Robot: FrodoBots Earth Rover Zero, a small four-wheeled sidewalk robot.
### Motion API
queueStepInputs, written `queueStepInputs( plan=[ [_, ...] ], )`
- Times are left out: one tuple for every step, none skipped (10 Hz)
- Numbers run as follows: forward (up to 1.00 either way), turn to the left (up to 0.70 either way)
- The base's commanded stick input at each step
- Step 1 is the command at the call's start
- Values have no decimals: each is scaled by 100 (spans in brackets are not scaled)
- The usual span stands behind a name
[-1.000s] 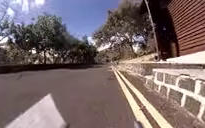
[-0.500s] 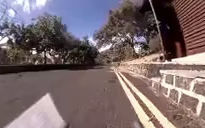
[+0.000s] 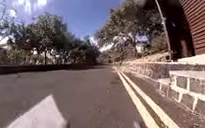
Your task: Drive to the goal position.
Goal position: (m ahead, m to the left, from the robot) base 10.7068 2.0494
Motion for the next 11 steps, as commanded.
queueStepInputs(
  plan=[
    [50,0],
    [50,0],
    [50,0],
    [50,0],
    [50,0],
    [50,0],
    [50,0],
    [50,0],
    [50,0],
    [50,0],
    [50,0]
  ],
)
